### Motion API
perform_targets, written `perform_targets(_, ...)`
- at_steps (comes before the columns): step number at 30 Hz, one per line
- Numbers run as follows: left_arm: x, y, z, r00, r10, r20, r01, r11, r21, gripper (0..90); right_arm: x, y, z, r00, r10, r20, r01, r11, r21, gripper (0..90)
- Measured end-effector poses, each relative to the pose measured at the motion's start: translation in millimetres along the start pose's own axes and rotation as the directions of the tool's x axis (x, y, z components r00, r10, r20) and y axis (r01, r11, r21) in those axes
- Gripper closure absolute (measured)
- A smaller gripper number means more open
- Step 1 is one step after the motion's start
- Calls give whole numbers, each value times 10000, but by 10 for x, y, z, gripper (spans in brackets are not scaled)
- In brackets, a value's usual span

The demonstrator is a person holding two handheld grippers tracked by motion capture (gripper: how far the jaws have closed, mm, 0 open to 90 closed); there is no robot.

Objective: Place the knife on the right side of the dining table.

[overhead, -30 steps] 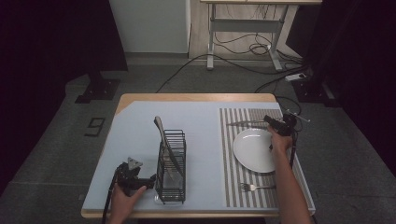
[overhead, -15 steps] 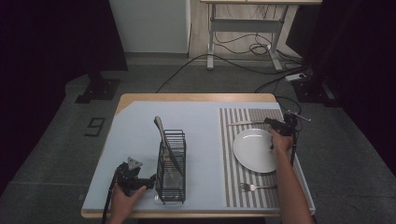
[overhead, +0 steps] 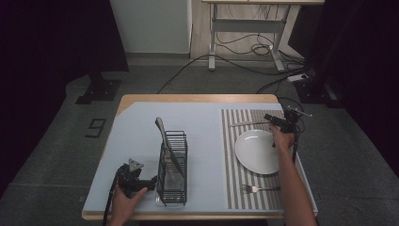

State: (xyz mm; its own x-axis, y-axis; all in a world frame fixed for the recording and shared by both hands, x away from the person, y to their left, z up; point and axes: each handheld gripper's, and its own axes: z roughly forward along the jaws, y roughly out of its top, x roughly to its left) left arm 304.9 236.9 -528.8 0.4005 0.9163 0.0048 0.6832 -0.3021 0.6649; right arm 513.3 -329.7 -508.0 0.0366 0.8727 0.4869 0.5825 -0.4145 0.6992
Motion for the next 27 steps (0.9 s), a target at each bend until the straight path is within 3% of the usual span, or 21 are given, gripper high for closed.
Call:
perform_targets(6, 0, -1, 0, 10000, 1, 1, -1, 10000, -2, 1, 118, 112, 127, 9975, -707, 37, 705, 9968, 381, 420)
perform_targets(11, 1, 0, 1, 10000, -7, 8, 7, 10000, -4, 0, 184, 181, 300, 9917, -1275, 193, 1252, 9880, 905, 423)
perform_targets(14, 2, 0, 1, 10000, -7, 11, 7, 10000, 0, 1, 210, 165, 385, 9867, -1621, 137, 1602, 9828, 921, 433)
perform_targets(19, 1, 0, 1, 10000, -8, 8, 8, 10000, -1, 1, 197, 105, 549, 9853, -1669, 355, 1591, 9740, 1612, 433)
perform_targets(27, 1, -1, 0, 10000, -2, 4, 2, 10000, -2, 1, 165, 86, 564, 9902, -1352, 340, 1287, 9801, 1513, 441)
